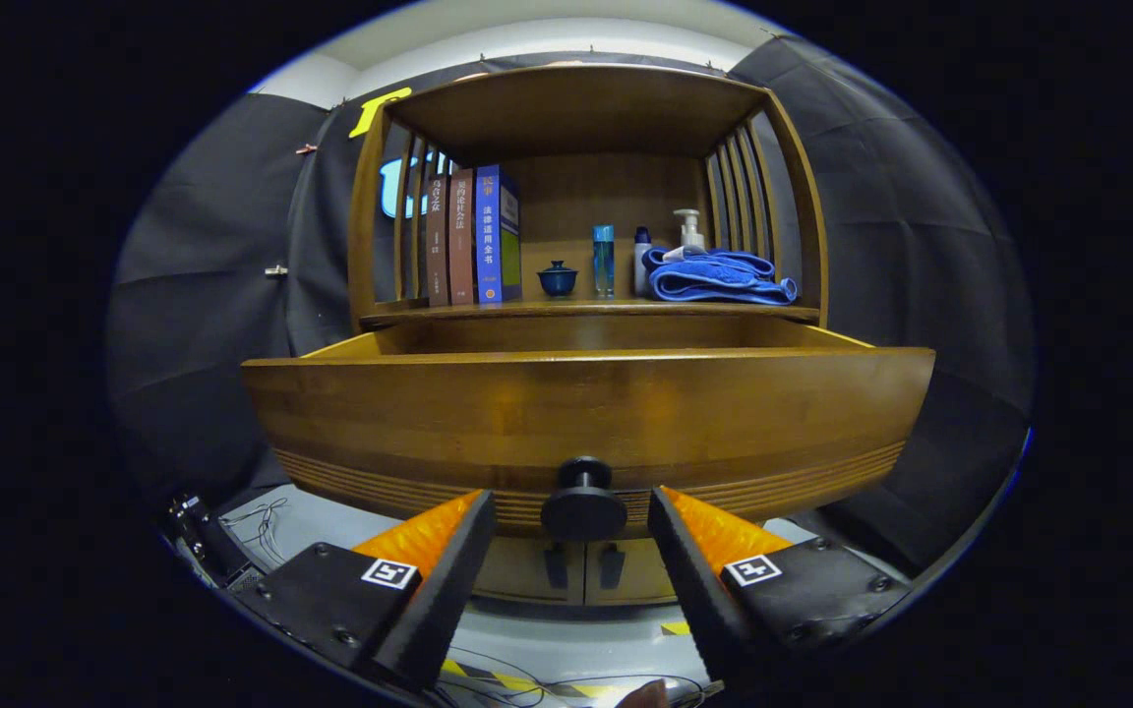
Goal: Pull open the drawer, take out the items inside it, and place them on the countertop above the cabinet.
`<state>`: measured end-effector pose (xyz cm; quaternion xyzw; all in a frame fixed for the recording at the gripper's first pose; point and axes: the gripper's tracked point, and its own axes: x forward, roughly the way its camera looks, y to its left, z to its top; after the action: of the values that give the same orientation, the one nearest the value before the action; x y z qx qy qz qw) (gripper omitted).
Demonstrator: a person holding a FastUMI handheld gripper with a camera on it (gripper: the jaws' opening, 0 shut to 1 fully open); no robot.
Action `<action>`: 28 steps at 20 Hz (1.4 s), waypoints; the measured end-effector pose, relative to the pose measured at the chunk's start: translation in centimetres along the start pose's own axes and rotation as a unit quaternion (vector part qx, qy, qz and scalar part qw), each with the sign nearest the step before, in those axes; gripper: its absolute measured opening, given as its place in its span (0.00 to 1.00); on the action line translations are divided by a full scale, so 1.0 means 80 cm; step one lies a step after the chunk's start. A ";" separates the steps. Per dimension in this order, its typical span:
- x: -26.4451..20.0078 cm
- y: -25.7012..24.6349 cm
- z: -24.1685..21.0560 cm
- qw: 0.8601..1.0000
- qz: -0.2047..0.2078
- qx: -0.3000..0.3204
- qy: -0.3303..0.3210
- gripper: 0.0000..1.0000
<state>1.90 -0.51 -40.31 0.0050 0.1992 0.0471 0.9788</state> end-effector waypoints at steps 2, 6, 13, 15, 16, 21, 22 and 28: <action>-0.008 -0.013 0.010 1.000 -0.022 -0.012 -0.012 0.98; -0.021 -0.015 0.047 0.998 -0.025 -0.041 -0.031 0.99; -0.047 -0.017 0.209 0.983 0.006 0.040 -0.179 0.99; -0.038 -0.027 0.233 0.984 -0.002 0.018 -0.177 0.99; -0.031 -0.026 0.235 0.988 0.001 -0.010 -0.154 0.99; 0.008 0.006 0.271 0.994 0.064 -0.051 -0.077 0.99; 0.014 0.012 0.273 0.995 0.083 -0.033 -0.049 0.98; 0.097 0.005 0.254 0.988 0.079 -0.012 0.129 0.99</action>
<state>16.92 0.76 -24.60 0.0025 0.3222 0.1273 0.9381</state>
